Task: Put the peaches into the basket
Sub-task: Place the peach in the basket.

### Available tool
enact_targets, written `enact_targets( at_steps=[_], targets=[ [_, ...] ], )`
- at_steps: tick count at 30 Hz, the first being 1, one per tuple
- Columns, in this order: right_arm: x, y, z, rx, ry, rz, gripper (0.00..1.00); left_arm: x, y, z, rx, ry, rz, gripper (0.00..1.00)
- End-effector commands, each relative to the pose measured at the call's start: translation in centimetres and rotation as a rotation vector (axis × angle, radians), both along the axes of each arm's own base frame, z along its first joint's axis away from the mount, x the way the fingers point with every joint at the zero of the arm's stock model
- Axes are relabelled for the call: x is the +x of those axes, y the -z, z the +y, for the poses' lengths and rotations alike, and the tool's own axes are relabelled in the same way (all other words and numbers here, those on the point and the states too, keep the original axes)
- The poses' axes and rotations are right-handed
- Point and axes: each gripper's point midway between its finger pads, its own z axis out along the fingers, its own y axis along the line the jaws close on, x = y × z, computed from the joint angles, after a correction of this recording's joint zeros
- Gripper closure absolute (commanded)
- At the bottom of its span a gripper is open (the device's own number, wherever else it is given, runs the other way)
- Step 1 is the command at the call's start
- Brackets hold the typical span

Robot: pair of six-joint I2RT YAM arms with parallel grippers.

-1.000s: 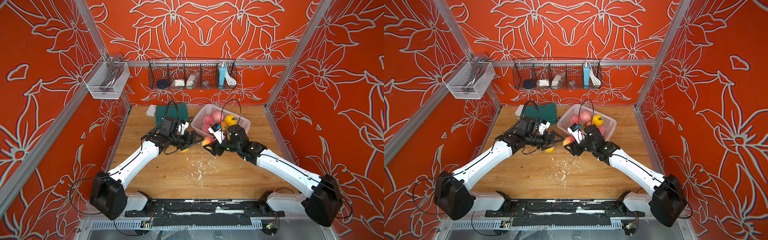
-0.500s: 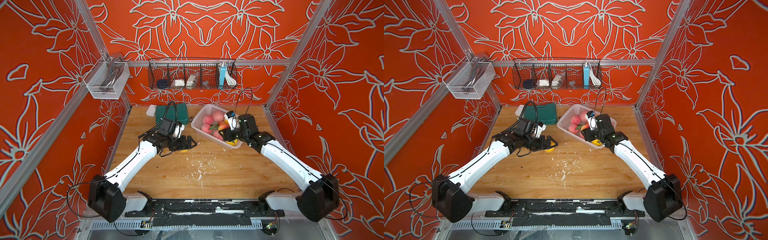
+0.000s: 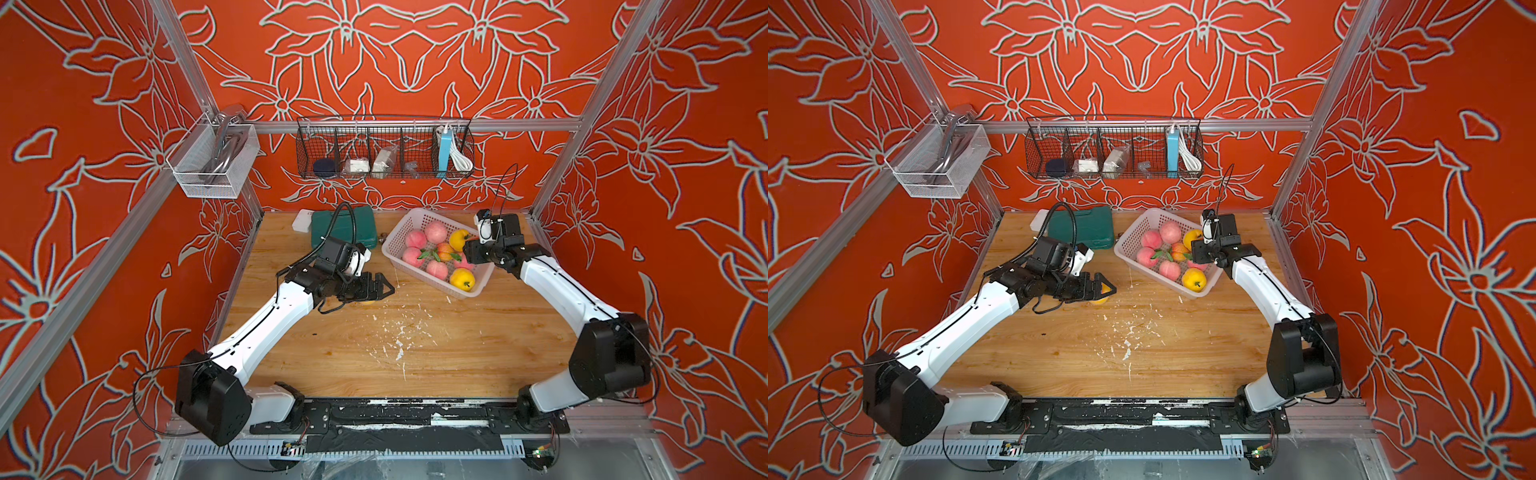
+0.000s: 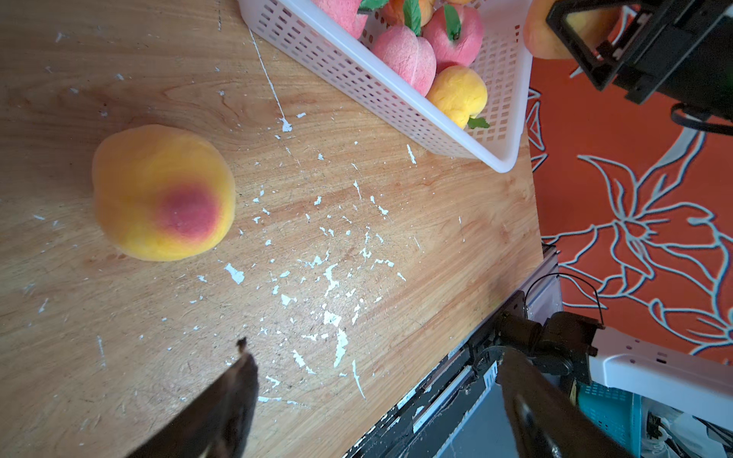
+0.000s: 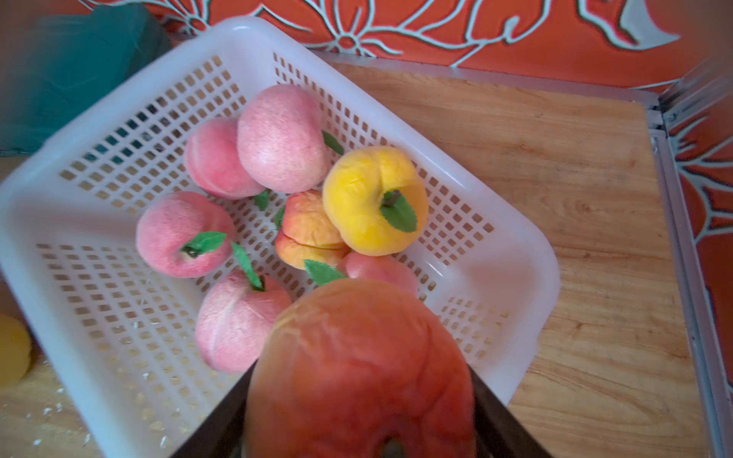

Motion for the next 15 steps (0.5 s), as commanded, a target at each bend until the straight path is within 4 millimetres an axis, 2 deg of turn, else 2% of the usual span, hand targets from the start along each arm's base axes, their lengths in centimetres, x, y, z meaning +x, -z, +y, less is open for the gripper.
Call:
enact_targets(
  at_steps=[1, 15],
  targets=[
    [1.1, -0.4, -1.5, -0.041, 0.037, -0.001, 0.32, -0.1, -0.8, -0.1, -0.009, 0.026, -0.036, 0.1],
    [2.9, 1.4, -4.4, -0.1, 0.088, 0.046, 0.32, -0.1, -0.2, -0.4, -0.019, 0.029, -0.009, 0.1]
  ],
)
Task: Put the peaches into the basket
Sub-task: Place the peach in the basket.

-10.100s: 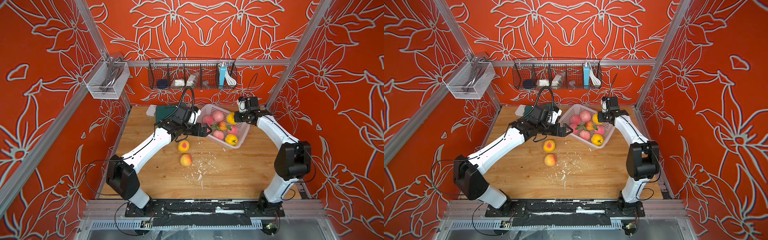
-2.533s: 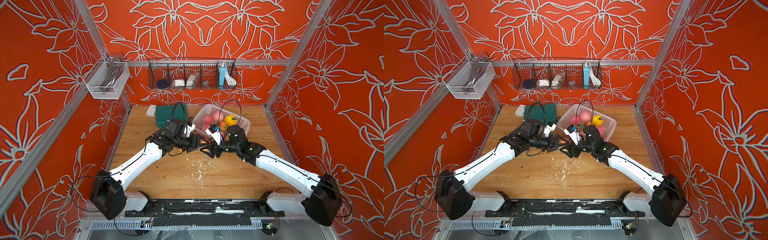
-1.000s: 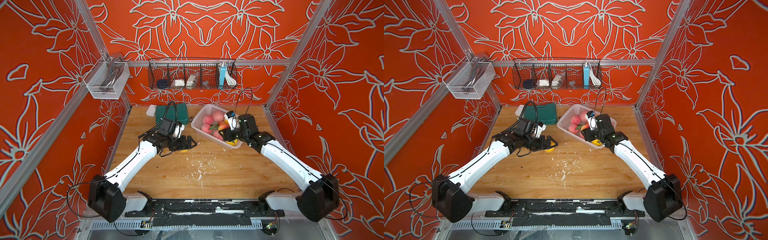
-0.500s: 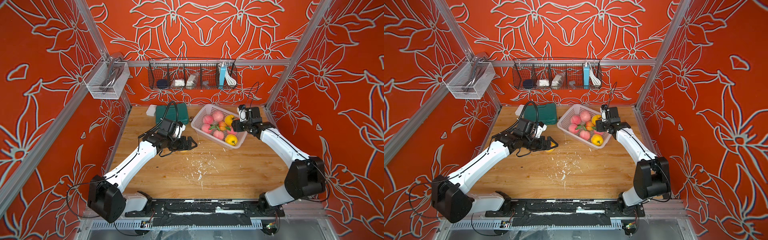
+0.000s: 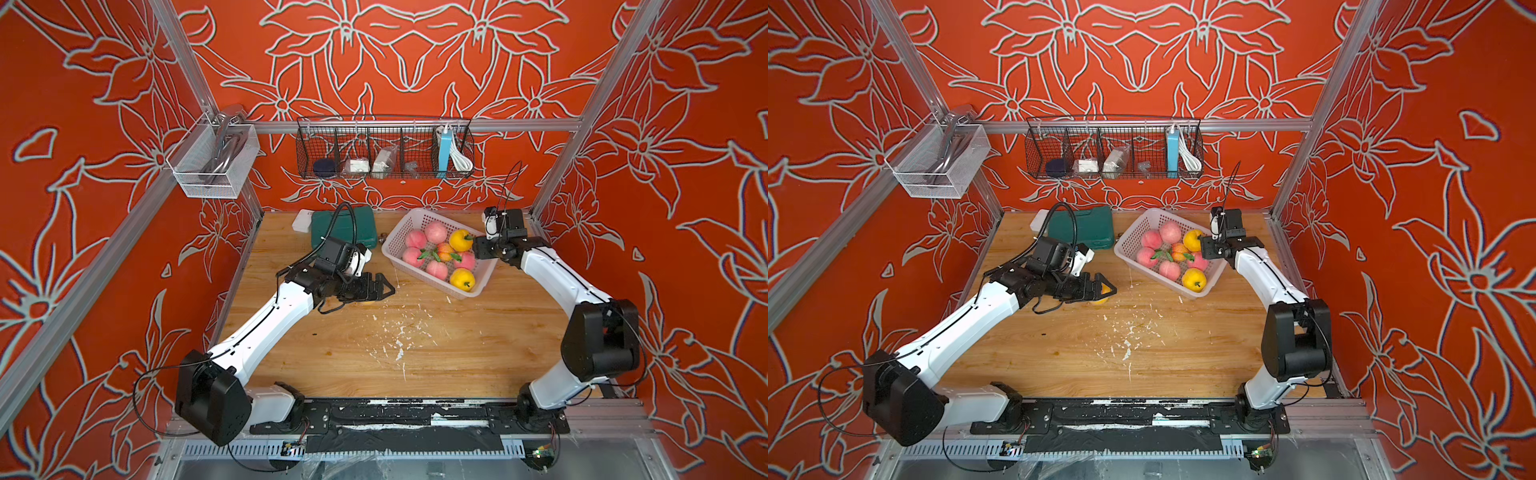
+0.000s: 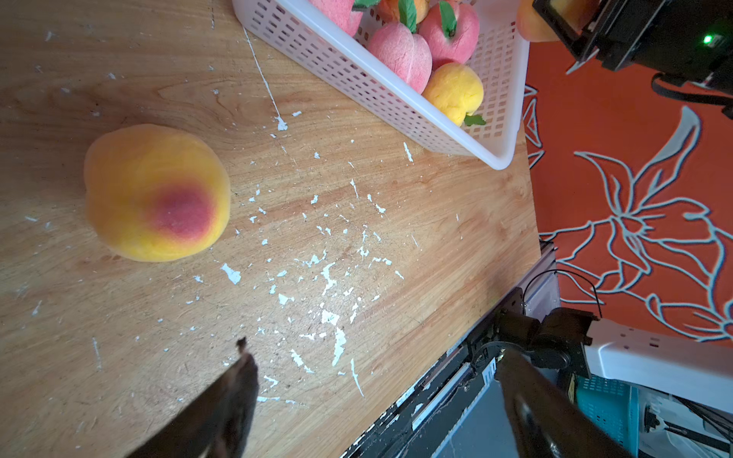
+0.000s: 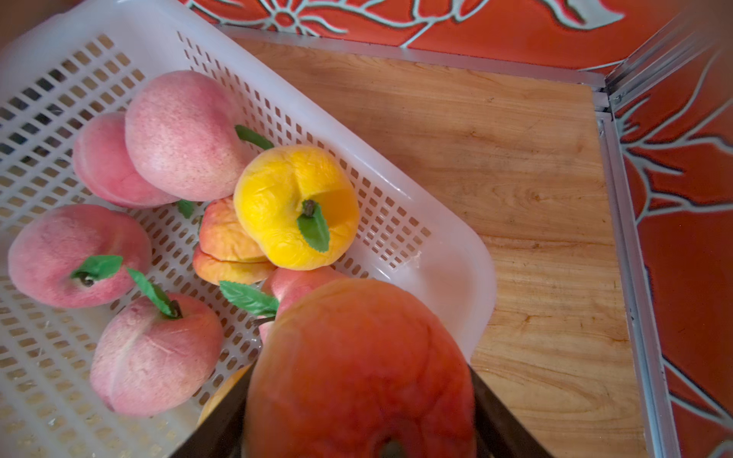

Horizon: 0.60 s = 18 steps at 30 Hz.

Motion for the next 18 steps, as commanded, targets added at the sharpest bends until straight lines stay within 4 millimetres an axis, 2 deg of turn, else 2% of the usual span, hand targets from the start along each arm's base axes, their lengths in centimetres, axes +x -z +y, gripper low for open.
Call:
enact_targets(
  at_steps=[1, 18],
  targets=[
    [0.6, 0.0, -1.0, -0.029, 0.02, 0.01, 0.32, 0.1, -0.1, -0.2, -0.013, 0.016, -0.008, 0.1],
    [2.4, 3.3, -1.3, -0.002, 0.03, 0.072, 0.32, 0.4, 0.5, -0.3, 0.005, 0.021, 0.003, 0.1]
  ],
)
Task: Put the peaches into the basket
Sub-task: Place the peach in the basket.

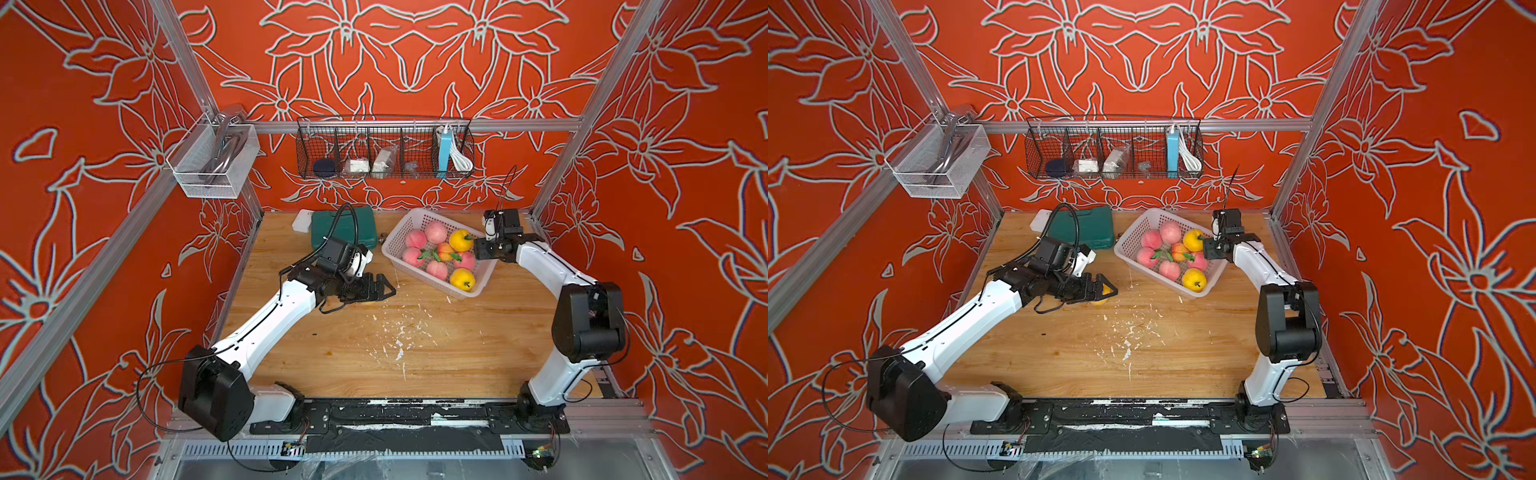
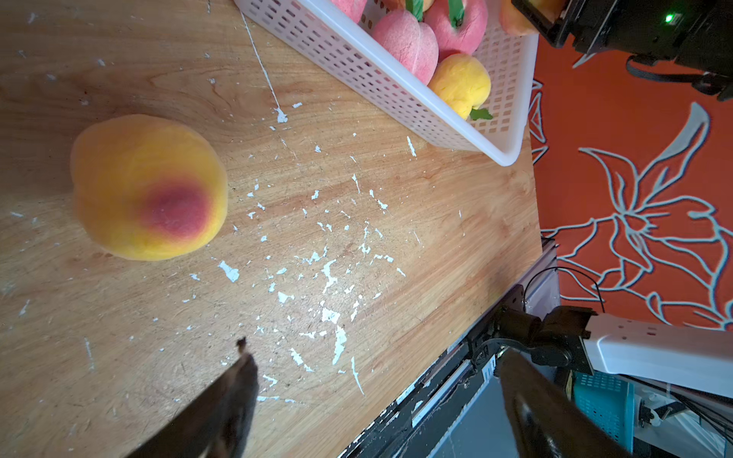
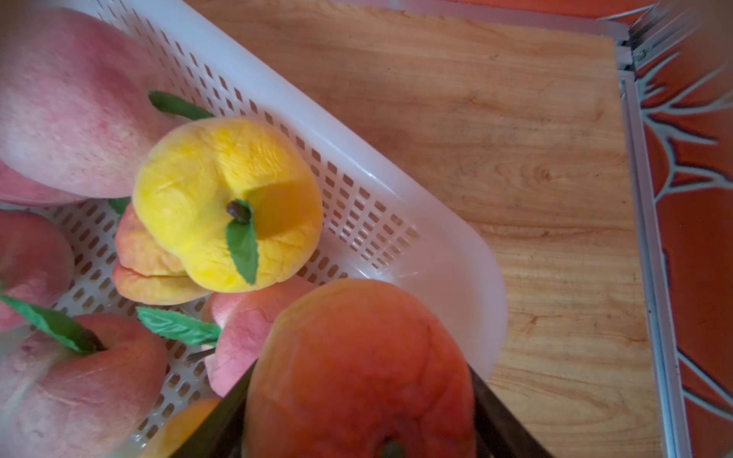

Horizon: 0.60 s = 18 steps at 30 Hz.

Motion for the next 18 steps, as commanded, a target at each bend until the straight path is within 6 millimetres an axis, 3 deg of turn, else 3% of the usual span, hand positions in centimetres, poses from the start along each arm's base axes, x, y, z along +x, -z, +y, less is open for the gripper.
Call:
enact_targets(
  at_steps=[1, 18],
  targets=[
    [1.0, -0.4, 0.0, 0.016, -0.002, -0.013, 0.32, 0.3, -0.2, -0.1, 0.001, 0.015, -0.022, 0.1],
    [1.6, 1.1, 0.0, 0.008, -0.004, 0.015, 0.32, 0.8, 0.5, -0.2, 0.013, 0.016, -0.009, 0.1]
  ],
)
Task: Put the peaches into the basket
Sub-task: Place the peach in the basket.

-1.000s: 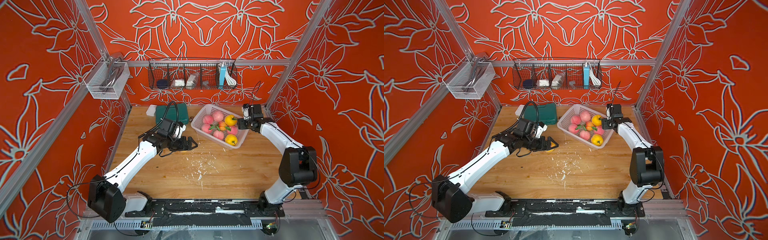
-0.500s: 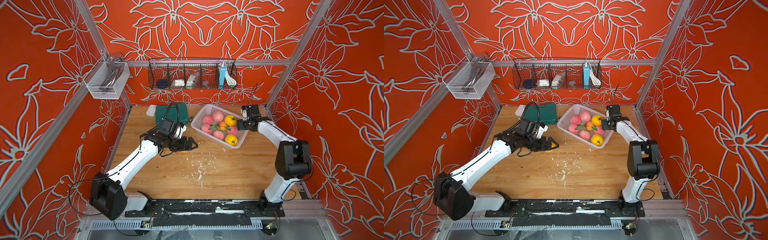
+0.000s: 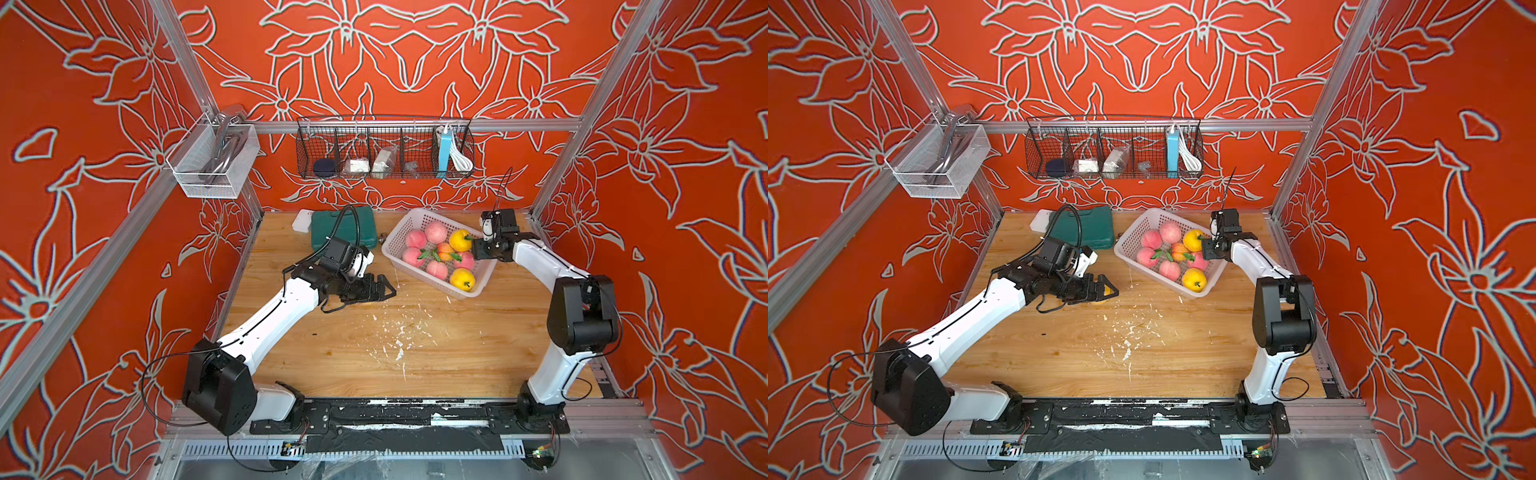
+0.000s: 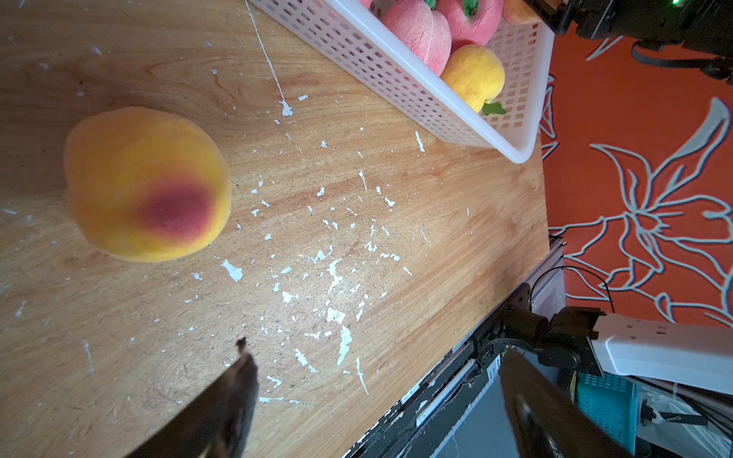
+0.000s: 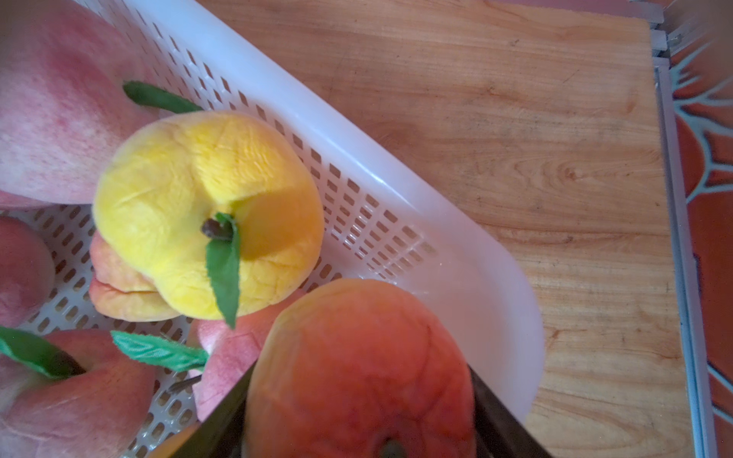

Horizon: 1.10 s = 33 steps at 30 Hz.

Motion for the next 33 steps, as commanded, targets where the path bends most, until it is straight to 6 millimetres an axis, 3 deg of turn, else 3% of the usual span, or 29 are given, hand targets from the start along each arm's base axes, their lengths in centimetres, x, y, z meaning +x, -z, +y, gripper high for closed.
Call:
enact_targets(
  at_steps=[1, 16, 24, 33],
  targets=[
    [0.8, -0.1, -0.2, 0.001, 0.001, -0.007, 0.32, 0.6, -0.4, -0.1, -0.002, 0.01, -0.031, 0.1],
    [0.4, 0.7, 0.0, 0.018, 0.001, 0.001, 0.22, 0.4, 0.1, 0.1, 0.008, 0.003, -0.023, 0.08],
    [-0.2, -0.4, -0.3, 0.009, 0.008, -0.01, 0.13, 0.6, 0.6, 0.8, 0.046, -0.025, -0.03, 0.07],
    [-1.3, -2.3, -0.4, 0.013, 0.01, -0.031, 0.1, 1.4, 2.4, 3.1, 0.141, -0.107, -0.019, 0.07]
  ],
)
